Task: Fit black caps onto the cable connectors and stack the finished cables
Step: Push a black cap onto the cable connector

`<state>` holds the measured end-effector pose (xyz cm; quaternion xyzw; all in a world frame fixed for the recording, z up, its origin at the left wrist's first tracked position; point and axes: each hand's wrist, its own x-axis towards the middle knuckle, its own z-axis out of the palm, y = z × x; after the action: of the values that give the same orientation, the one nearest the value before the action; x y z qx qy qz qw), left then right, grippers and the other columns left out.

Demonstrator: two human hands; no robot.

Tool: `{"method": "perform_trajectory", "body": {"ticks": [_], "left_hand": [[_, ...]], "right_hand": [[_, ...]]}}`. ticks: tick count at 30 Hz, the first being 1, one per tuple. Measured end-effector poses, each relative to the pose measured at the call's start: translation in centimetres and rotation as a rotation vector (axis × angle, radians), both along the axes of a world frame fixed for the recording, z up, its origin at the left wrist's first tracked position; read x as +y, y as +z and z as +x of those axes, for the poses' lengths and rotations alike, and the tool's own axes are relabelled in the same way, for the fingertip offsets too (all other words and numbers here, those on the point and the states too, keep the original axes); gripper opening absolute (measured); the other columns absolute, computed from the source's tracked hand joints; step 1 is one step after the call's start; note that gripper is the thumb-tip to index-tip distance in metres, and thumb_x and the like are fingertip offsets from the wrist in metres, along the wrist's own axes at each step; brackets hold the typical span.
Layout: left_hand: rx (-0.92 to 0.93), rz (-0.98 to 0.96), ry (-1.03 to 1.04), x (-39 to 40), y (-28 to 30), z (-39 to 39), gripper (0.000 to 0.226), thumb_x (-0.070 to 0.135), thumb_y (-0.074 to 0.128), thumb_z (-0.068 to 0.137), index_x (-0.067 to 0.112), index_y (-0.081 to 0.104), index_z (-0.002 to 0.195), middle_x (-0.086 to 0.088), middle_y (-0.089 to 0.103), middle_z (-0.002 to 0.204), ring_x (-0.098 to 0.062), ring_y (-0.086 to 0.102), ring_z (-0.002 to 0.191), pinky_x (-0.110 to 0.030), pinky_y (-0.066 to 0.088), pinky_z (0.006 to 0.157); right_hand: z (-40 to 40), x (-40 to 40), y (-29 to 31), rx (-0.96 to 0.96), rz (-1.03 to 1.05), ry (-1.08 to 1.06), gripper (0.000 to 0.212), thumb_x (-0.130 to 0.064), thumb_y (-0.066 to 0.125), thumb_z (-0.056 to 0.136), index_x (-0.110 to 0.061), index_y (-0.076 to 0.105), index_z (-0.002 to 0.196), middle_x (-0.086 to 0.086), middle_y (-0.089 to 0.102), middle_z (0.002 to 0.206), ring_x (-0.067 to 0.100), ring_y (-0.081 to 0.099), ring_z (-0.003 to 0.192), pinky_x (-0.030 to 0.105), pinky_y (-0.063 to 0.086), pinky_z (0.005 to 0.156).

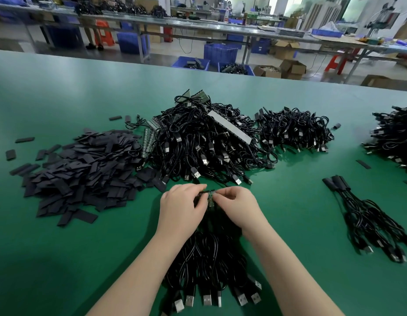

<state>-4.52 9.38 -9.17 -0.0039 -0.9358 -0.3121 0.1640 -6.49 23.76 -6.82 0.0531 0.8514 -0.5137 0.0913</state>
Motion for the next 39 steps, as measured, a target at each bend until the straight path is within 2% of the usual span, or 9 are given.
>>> {"method": "perform_trajectory", "body": {"ticks": [2,5,8,13,17,20,29,34,39], "left_hand": [[0.005,-0.014,-0.001,0.1,0.1,0.0,0.028,0.036,0.053,0.096,0.033,0.067,0.120,0.015,0.067,0.117,-0.010,0.054,0.116,-0.032,0.031,0.097],[0.031,-0.005,-0.024,-0.2,0.4,0.0,0.025,0.038,0.052,0.096,0.032,0.067,0.116,0.016,0.066,0.113,-0.008,0.055,0.112,-0.027,0.027,0.095],[0.058,0.071,-0.106,-0.9,1.1,-0.1,0.018,0.035,0.061,0.093,0.031,0.070,0.107,0.019,0.067,0.103,-0.003,0.058,0.103,-0.028,0.035,0.096],[-0.050,0.158,-0.244,-2.1,2.5,-0.3,0.008,0.036,0.067,0.088,0.040,0.070,0.095,0.025,0.067,0.091,0.008,0.059,0.093,-0.018,0.045,0.084],[-0.125,0.137,-0.278,-2.5,3.1,-0.5,0.014,0.043,0.068,0.085,0.042,0.071,0.098,0.029,0.067,0.093,0.008,0.059,0.095,-0.027,0.047,0.090],[-0.135,0.144,-0.260,-2.2,3.0,-0.5,0.009,0.043,0.067,0.085,0.040,0.071,0.092,0.024,0.068,0.087,0.005,0.060,0.088,-0.031,0.051,0.085],[-0.055,0.185,-0.174,-1.1,2.9,-0.1,0.014,0.039,0.069,0.083,0.048,0.064,0.072,0.032,0.065,0.080,0.006,0.059,0.078,-0.019,0.040,0.066],[-0.031,0.175,-0.144,-0.6,2.9,0.0,0.005,0.038,0.069,0.084,0.038,0.071,0.079,0.022,0.067,0.072,0.000,0.058,0.068,-0.024,0.040,0.070],[-0.047,0.118,-0.121,-0.2,2.9,0.1,0.005,0.041,0.067,0.085,0.038,0.070,0.082,0.022,0.067,0.074,-0.002,0.061,0.073,-0.028,0.044,0.084]], "right_hand": [[0.0,0.0,0.2,0.013,-0.131,-0.021,0.007,-0.024,0.074,0.087,-0.027,0.068,0.087,-0.007,0.072,0.080,0.009,0.065,0.075,0.019,0.048,0.062],[0.2,0.2,0.3,0.068,-0.158,-0.002,0.011,-0.022,0.077,0.085,-0.030,0.069,0.087,-0.003,0.075,0.078,0.013,0.066,0.076,0.031,0.054,0.074],[0.5,0.8,0.4,0.108,-0.164,0.034,0.013,-0.025,0.078,0.083,-0.033,0.070,0.090,-0.005,0.074,0.076,0.012,0.061,0.069,0.032,0.052,0.070],[1.1,1.5,0.5,0.195,-0.146,0.081,0.004,-0.029,0.080,0.082,-0.028,0.076,0.080,-0.006,0.074,0.075,0.002,0.063,0.069,0.019,0.052,0.066],[1.2,1.7,0.8,0.275,-0.126,0.081,0.015,-0.022,0.079,0.083,-0.032,0.074,0.072,-0.010,0.072,0.069,0.000,0.061,0.063,0.014,0.049,0.063],[1.3,1.7,1.0,0.306,-0.113,0.089,0.017,-0.022,0.079,0.083,-0.034,0.074,0.071,-0.014,0.072,0.069,-0.003,0.061,0.063,0.010,0.046,0.062],[1.9,1.0,0.9,0.498,0.021,0.029,0.027,-0.017,0.079,0.084,-0.036,0.066,0.070,-0.026,0.066,0.068,-0.007,0.060,0.064,0.005,0.042,0.061],[2.3,0.5,0.2,0.577,0.063,-0.045,0.013,-0.014,0.078,0.084,-0.023,0.072,0.076,-0.021,0.065,0.067,-0.004,0.063,0.072,0.005,0.043,0.064],[2.6,0.4,-0.6,0.611,0.118,-0.097,0.008,-0.017,0.076,0.086,-0.019,0.073,0.078,-0.017,0.066,0.074,0.002,0.062,0.076,0.012,0.045,0.067]]}}
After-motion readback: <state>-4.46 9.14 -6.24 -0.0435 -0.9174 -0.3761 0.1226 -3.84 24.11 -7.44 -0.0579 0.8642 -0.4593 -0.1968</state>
